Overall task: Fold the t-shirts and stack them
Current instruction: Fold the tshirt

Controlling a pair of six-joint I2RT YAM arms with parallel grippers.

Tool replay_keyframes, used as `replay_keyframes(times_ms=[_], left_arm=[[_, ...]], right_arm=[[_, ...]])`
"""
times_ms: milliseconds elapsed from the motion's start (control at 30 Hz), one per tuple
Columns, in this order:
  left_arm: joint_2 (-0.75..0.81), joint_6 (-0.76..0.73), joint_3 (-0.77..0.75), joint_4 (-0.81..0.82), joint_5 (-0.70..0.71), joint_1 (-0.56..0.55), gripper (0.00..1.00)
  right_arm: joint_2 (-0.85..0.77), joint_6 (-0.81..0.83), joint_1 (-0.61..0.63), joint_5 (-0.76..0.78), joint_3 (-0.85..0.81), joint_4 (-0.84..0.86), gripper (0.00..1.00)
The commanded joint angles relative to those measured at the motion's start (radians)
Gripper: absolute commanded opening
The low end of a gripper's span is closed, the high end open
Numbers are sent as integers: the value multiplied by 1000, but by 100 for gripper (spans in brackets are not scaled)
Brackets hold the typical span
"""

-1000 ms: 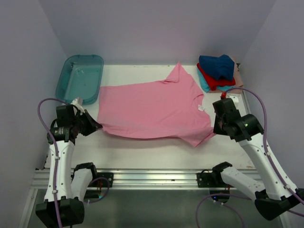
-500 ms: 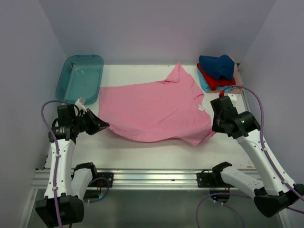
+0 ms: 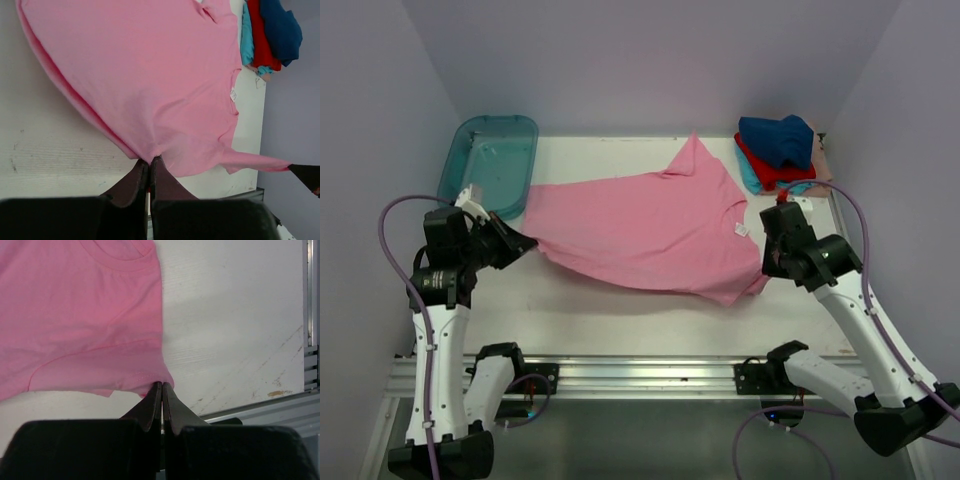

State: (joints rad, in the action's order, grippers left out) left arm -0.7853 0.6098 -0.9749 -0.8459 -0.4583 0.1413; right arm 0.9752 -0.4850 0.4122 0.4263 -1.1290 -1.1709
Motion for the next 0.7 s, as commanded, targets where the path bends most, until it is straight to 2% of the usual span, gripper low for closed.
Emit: replay_keyframes(times_ms=[0,133,233,367,667], left_arm=[[14,45,-39,82,3,-5,0],[-9,42,-79,56,3,-5,0],[-5,53,-24,71,-40,-5,0],[8,50,48,100,1,-5,0],[-184,48,232,289,27,3,0]], right_arm=[[10,19,4,-1,14,45,0],[19,16,4,3,20,60,0],[20,16,2,17,26,80,0],[52,19,2,23,23,106,0],[190,3,-15,57,-18,234,0]])
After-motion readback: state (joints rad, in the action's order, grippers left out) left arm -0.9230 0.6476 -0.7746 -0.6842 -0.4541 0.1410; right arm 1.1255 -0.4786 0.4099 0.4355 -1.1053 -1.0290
